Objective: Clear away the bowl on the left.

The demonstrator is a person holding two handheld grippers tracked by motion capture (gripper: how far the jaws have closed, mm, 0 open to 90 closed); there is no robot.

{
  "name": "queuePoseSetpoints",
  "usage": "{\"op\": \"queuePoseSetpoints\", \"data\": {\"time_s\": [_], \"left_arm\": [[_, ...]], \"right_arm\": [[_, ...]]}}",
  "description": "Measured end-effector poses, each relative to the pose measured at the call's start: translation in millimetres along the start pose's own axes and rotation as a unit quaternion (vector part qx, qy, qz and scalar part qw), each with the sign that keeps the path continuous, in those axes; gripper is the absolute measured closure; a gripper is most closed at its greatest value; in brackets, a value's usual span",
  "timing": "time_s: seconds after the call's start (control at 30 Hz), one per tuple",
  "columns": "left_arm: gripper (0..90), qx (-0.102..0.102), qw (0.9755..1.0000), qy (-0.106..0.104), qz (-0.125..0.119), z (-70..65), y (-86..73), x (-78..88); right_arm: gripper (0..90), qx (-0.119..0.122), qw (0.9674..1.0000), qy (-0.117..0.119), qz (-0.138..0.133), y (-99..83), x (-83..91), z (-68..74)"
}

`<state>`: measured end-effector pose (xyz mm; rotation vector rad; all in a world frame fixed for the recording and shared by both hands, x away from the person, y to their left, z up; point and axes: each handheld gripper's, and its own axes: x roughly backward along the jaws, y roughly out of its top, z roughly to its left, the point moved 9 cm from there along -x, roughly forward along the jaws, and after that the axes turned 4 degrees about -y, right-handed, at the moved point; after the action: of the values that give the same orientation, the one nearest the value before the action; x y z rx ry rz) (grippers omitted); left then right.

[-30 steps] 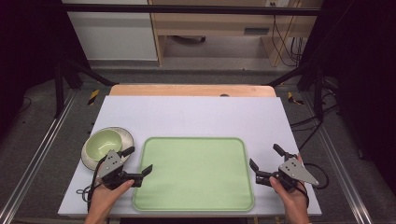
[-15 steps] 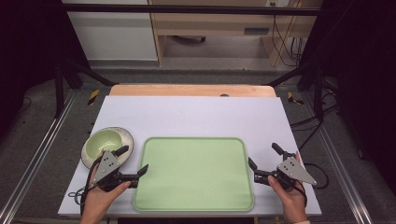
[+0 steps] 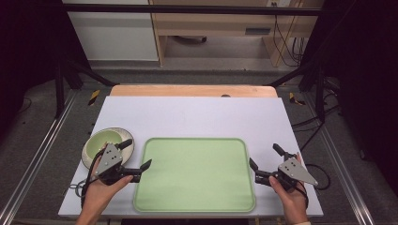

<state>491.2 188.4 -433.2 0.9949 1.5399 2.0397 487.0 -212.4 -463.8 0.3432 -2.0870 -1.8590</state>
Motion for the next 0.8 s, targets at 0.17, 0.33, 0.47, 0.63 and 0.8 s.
{"op": "queuePoseSetpoints", "data": {"time_s": [0.17, 0.33, 0.47, 0.63, 0.8], "left_arm": [[5.2, -0.012, 0.9997, 0.017, -0.009, 23.1, 24.0, -4.5], [6.3, 0.012, 0.9975, 0.060, -0.034, 62.3, 37.2, -2.3], [7.5, 0.029, 0.9940, 0.101, -0.030, 88.7, 31.3, 12.8], [7.6, 0.061, 0.9892, 0.130, -0.028, 113.8, 19.6, 36.8], [7.7, 0.091, 0.9836, 0.155, -0.019, 134.7, 0.5, 58.7]], "right_arm": [[3.8, -0.002, 1.0000, 0.000, 0.005, 1.1, 0.6, 3.3], [5.2, -0.007, 0.9999, -0.005, 0.010, 2.0, 1.5, 1.6], [5.1, -0.008, 0.9998, -0.008, 0.014, -0.2, 3.5, -1.2], [4.7, -0.011, 0.9999, -0.007, 0.012, 1.1, 2.0, 1.5], [4.6, -0.009, 0.9999, 0.000, 0.014, 0.5, -1.6, 8.7]]}}
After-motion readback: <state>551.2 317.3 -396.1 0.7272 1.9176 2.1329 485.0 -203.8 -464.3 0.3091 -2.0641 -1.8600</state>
